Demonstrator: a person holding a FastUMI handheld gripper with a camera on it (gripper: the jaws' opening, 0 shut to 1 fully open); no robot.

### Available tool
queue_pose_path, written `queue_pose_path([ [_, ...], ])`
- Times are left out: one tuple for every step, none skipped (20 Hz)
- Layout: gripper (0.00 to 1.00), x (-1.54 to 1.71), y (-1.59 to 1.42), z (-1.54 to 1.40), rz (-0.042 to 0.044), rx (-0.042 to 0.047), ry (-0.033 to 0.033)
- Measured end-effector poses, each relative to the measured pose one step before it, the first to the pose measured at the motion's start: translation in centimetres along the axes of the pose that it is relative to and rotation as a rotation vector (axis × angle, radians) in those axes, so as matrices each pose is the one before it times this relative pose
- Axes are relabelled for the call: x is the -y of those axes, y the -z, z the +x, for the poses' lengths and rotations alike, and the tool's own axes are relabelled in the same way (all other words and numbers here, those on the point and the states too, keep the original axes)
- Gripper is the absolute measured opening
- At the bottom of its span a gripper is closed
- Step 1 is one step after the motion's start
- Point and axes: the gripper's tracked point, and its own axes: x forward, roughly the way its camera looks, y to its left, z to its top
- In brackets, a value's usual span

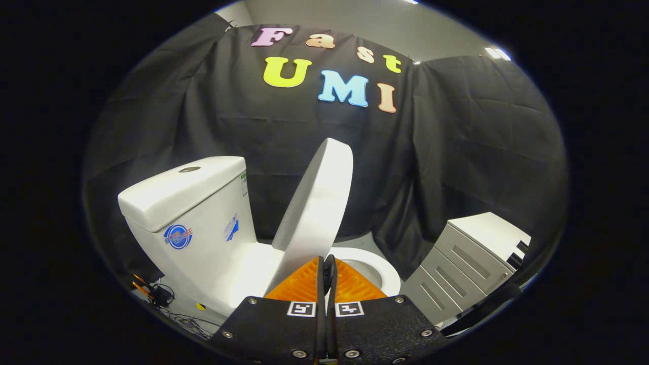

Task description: Open the toilet lid.

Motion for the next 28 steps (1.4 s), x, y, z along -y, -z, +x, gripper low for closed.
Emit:
queue_pose_path([
  [0.00, -0.566, -0.309, -0.087, -0.01114, 0.00713, -0.00289],
  [0.00, -0.238, -0.337, -0.189, -0.00895, 0.00612, -0.00284],
  [0.00, -0.488, -0.191, -0.090, -0.01006, 0.00709, -0.00363],
  [0.00, -0.584, -0.240, -0.114, -0.00988, 0.00623, -0.00171],
  [0.00, -0.612, -0.172, -0.074, -0.00932, 0.00698, -0.00111],
  [0.00, -0.474, -0.254, -0.014, -0.01147, 0.00708, -0.00189],
  [0.00, -0.432, -0.205, -0.169, -0.01437, 0.01074, -0.00311],
  [0.00, -0.488, -0.299, -0.189, -0.01421, 0.01063, -0.00394],
  [0.00, -0.470, -0.203, -0.023, -0.00627, 0.00761, -0.00307],
  [0.00, -0.500, -0.170, -0.111, -0.00643, 0.00440, -0.00560],
  [0.00, -0.616, -0.202, -0.056, -0.00674, 0.00471, -0.00651],
  [0.00, -0.537, -0.245, -0.176, -0.01125, 0.00520, -0.00791],
  [0.00, -0.442, -0.161, -0.025, -0.01251, 0.00269, -0.00670],
  [0.00, -0.478, -0.195, -0.037, -0.01060, 0.00420, -0.00589],
  [0.00, -0.405, -0.147, 0.016, -0.00828, 0.00311, -0.00577],
  [0.00, -0.485, -0.212, -0.101, 0.00016, 0.00402, -0.00699],
  [0.00, -0.617, -0.173, 0.015, 0.00773, 0.00662, -0.01324],
  [0.00, -0.668, -0.221, -0.040, 0.00381, 0.00319, -0.01658],
  [0.00, -0.673, -0.236, 0.063, -0.00616, 0.00525, -0.01566],
  [0.00, -0.643, -0.162, -0.021, -0.01062, 0.00272, -0.01274],
  [0.00, -0.531, -0.093, -0.019, -0.01200, 0.00329, -0.01136],
  [0.00, -0.557, -0.164, -0.036, -0.00880, 0.00340, -0.01155],
  [0.00, -0.707, -0.098, 0.085, -0.00745, 0.00495, -0.01214],
  [0.00, -0.570, -0.146, 0.000, -0.00676, 0.00876, -0.00787],
  [0.00, -0.458, -0.170, 0.017, -0.02047, 0.00274, -0.00225],
  [0.00, -0.325, -0.180, -0.050, -0.02203, 0.00554, -0.00048],
  [0.00, -0.313, 0.027, -0.026, -0.01961, 0.00174, 0.00377],
  [0.00, 0.003, 0.018, -0.060, -0.01575, -0.00011, 0.00460],
])
